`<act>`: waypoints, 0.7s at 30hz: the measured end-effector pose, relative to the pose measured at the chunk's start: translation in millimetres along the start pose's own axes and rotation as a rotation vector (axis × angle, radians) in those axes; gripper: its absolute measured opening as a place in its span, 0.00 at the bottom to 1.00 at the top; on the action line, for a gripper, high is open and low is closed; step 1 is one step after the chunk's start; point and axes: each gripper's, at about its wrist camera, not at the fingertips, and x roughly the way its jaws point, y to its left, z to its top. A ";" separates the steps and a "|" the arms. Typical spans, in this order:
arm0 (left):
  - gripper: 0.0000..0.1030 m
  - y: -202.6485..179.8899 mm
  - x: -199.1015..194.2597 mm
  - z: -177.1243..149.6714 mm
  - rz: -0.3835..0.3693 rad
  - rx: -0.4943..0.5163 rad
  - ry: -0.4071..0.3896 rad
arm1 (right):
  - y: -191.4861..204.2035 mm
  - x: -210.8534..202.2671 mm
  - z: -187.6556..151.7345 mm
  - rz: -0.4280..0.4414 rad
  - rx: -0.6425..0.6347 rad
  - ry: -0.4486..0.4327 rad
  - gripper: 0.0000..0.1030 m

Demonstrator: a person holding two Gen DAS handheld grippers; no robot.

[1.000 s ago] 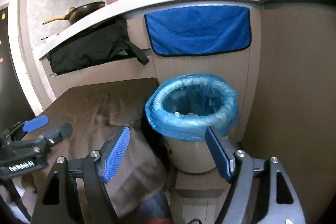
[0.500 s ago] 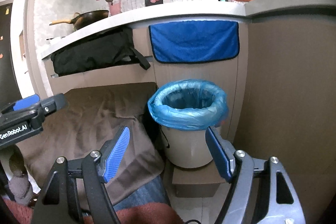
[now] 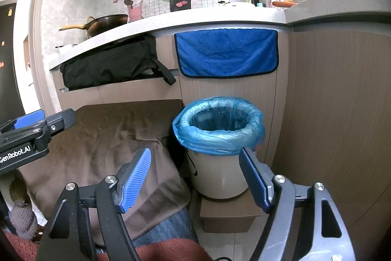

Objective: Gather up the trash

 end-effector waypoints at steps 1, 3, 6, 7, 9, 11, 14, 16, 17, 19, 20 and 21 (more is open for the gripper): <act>0.90 -0.4 0.6 -0.2 0.001 0.000 -0.002 | 0.2 -0.2 -0.1 0.000 0.001 -0.001 0.70; 0.90 -0.2 -0.1 0.0 0.000 0.001 -0.002 | 0.2 -0.1 0.1 0.001 0.000 -0.001 0.70; 0.90 -0.7 0.0 0.1 0.001 -0.001 -0.001 | -0.4 0.4 0.4 0.001 0.000 -0.002 0.70; 0.90 -1.7 0.6 -0.2 0.003 -0.001 -0.002 | -0.5 0.5 0.4 0.001 -0.001 -0.001 0.70; 0.90 -1.3 0.5 -0.1 0.002 -0.001 -0.002 | -0.7 0.7 0.6 0.003 0.000 0.000 0.70; 0.90 -1.2 0.1 0.0 0.002 -0.001 -0.003 | -0.4 0.3 0.5 0.001 -0.001 -0.001 0.70; 0.90 -1.4 0.7 -0.2 0.003 -0.001 -0.001 | -0.6 0.4 0.6 0.001 -0.002 -0.002 0.70; 0.90 -1.5 0.5 -0.1 0.003 -0.002 -0.002 | -0.5 0.2 0.6 0.001 -0.001 -0.002 0.70; 0.90 -1.3 0.0 0.1 0.003 -0.002 -0.003 | -0.6 0.3 0.7 0.001 -0.001 -0.001 0.70; 0.90 -0.8 0.7 -0.2 0.002 -0.002 -0.002 | -1.1 0.8 0.9 0.002 -0.001 -0.001 0.70; 0.90 -0.7 0.3 0.0 0.002 -0.002 -0.002 | -1.2 1.0 0.9 0.003 -0.001 0.000 0.70; 0.90 -0.5 0.0 0.1 0.002 -0.003 -0.001 | -1.2 1.0 1.0 0.003 -0.001 0.000 0.70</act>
